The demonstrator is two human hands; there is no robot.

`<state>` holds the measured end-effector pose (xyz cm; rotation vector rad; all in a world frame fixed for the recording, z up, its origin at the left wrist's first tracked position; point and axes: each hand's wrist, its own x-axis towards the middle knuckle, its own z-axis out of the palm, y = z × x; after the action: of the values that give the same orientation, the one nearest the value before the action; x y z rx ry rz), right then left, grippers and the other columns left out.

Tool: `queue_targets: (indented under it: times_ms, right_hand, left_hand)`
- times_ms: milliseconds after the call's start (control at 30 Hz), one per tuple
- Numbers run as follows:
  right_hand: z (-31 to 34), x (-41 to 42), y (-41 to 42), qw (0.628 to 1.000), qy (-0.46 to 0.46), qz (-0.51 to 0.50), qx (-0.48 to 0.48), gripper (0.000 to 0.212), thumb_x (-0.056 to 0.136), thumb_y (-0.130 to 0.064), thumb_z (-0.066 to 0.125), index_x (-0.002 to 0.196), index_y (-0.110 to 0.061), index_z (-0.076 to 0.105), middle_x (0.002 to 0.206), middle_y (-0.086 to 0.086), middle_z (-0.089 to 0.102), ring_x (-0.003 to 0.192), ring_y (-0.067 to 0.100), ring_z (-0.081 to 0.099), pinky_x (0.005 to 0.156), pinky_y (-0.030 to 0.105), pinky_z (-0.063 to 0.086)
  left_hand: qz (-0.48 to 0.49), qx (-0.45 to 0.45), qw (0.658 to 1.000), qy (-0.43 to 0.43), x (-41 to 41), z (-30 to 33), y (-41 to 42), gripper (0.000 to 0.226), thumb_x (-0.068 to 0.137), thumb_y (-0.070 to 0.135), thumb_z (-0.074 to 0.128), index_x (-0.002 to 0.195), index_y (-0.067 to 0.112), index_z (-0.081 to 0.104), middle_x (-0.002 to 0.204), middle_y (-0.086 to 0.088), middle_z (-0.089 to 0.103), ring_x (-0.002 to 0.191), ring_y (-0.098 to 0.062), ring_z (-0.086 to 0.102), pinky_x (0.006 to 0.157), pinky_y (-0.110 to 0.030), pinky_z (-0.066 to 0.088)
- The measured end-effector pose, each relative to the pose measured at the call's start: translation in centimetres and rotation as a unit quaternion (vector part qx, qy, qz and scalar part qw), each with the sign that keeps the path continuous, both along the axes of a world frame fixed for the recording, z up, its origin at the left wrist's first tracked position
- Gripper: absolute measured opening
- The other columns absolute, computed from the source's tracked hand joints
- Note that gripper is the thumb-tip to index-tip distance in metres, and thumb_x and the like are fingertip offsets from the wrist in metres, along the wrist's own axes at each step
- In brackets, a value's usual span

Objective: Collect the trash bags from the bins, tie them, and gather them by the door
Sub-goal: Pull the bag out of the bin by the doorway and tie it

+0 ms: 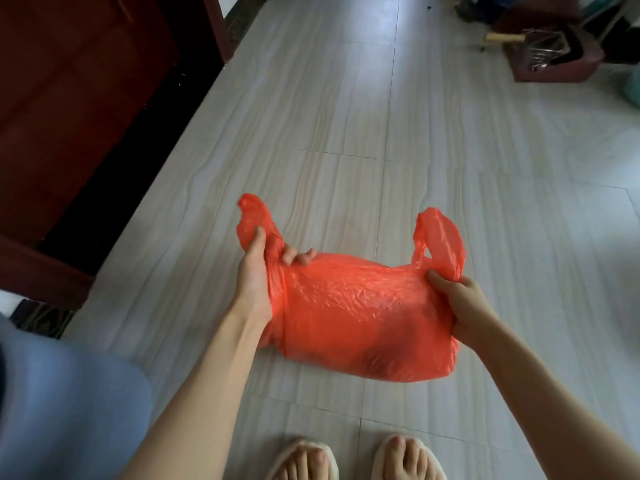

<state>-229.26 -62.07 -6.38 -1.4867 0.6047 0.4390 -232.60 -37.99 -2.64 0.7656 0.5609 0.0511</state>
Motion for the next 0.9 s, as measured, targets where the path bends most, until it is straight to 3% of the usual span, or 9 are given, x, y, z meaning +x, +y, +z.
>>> queue_targets:
  times_ms: [67, 233, 367, 467, 533, 600, 700, 800, 900]
  right_hand:
    - [0.3, 0.0, 0.0, 0.998, 0.006, -0.021, 0.063, 0.011, 0.089, -0.018, 0.056, 0.091, -0.010, 0.063, 0.063, -0.003, 0.072, 0.061, 0.010, 0.068, 0.067, 0.028, 0.054]
    - [1.9, 0.2, 1.2, 0.966, -0.093, -0.046, 0.238, 0.035, 0.095, -0.024, 0.040, 0.115, -0.002, 0.059, 0.108, 0.008, 0.071, 0.099, 0.020, 0.068, 0.090, 0.035, 0.053]
    - [3.3, 0.2, 2.8, 0.965, -0.140, -0.041, 0.217, 0.038, 0.097, -0.018, 0.030, 0.099, 0.005, 0.061, 0.088, 0.009, 0.075, 0.096, 0.021, 0.069, 0.092, 0.035, 0.051]
    - [4.0, 0.1, 3.9, 0.969, -0.163, -0.076, 0.167, 0.043, 0.100, -0.019, 0.027, 0.064, -0.005, 0.047, 0.043, 0.000, 0.057, 0.055, 0.017, 0.066, 0.085, 0.035, 0.054]
    - [4.0, -0.1, 4.7, 0.973, -0.187, -0.065, 0.116, 0.047, 0.101, -0.027, 0.028, 0.057, -0.013, 0.033, 0.038, -0.009, 0.034, 0.035, 0.011, 0.043, 0.074, 0.030, 0.058]
    - [3.9, -0.2, 5.0, 0.977, -0.182, -0.036, 0.108, 0.041, 0.099, -0.030, 0.035, 0.060, -0.016, 0.032, 0.043, -0.011, 0.029, 0.037, 0.008, 0.030, 0.063, 0.027, 0.056]
    - [3.7, -0.1, 4.9, 0.978, -0.140, -0.014, 0.156, 0.027, 0.092, -0.018, 0.048, 0.067, -0.019, 0.037, 0.051, -0.008, 0.032, 0.043, 0.008, 0.032, 0.058, 0.026, 0.048]
    - [3.3, -0.1, 4.9, 0.989, -0.111, 0.018, 0.098, 0.017, 0.092, -0.006, 0.043, 0.079, -0.016, 0.043, 0.059, -0.002, 0.033, 0.048, 0.010, 0.035, 0.055, 0.023, 0.040]
    - [2.4, -0.3, 5.0, 0.996, -0.079, 0.027, 0.041, 0.023, 0.095, -0.005, 0.037, 0.075, -0.015, 0.043, 0.061, 0.000, 0.033, 0.046, 0.010, 0.033, 0.048, 0.018, 0.033]
  left_hand:
    - [-0.001, -0.030, 1.000, 0.007, 0.1, -0.9, 0.3, 0.056, 0.097, 0.045, 0.028, 0.051, 0.017, 0.041, 0.044, 0.003, 0.039, 0.040, -0.014, 0.047, 0.080, -0.037, 0.046]
    - [-0.098, 0.000, 0.994, -0.046, -1.0, -0.9, 0.1, 0.011, 0.079, 0.012, 0.049, 0.079, 0.012, 0.060, 0.060, 0.000, 0.062, 0.060, -0.013, 0.059, 0.074, -0.027, 0.051]
    - [-0.156, 0.153, 0.976, -0.004, -1.1, -2.3, 0.0, 0.033, 0.083, -0.015, 0.043, 0.105, 0.003, 0.059, 0.080, -0.003, 0.072, 0.080, -0.012, 0.069, 0.079, -0.022, 0.053]
    - [-0.108, 0.225, 0.968, 0.022, -1.0, -2.7, -0.4, 0.033, 0.082, -0.006, 0.054, 0.114, -0.005, 0.053, 0.103, -0.015, 0.070, 0.099, -0.022, 0.067, 0.093, -0.033, 0.050]
    - [-0.100, 0.249, 0.963, 0.023, -1.1, -2.6, -0.8, 0.021, 0.082, -0.003, 0.056, 0.101, 0.001, 0.065, 0.096, -0.008, 0.073, 0.096, -0.020, 0.066, 0.096, -0.035, 0.047]
    - [-0.111, 0.252, 0.961, 0.036, -1.0, -2.6, -1.0, 0.021, 0.084, 0.001, 0.056, 0.082, 0.015, 0.071, 0.087, 0.001, 0.074, 0.092, -0.017, 0.066, 0.098, -0.035, 0.047]
    - [-0.138, 0.221, 0.964, 0.048, -0.9, -2.7, -1.1, 0.014, 0.082, 0.022, 0.060, 0.090, 0.017, 0.069, 0.105, -0.003, 0.071, 0.107, -0.019, 0.063, 0.106, -0.040, 0.041]
    - [-0.168, 0.178, 0.969, -0.012, -1.1, -2.7, -1.8, 0.026, 0.088, 0.027, 0.050, 0.099, 0.015, 0.072, 0.119, -0.003, 0.067, 0.119, -0.017, 0.057, 0.107, -0.035, 0.037]
    - [-0.130, 0.143, 0.979, -0.059, -1.0, -1.3, -2.9, 0.031, 0.092, 0.021, 0.044, 0.102, 0.002, 0.067, 0.105, -0.012, 0.071, 0.108, -0.021, 0.063, 0.098, -0.033, 0.047]
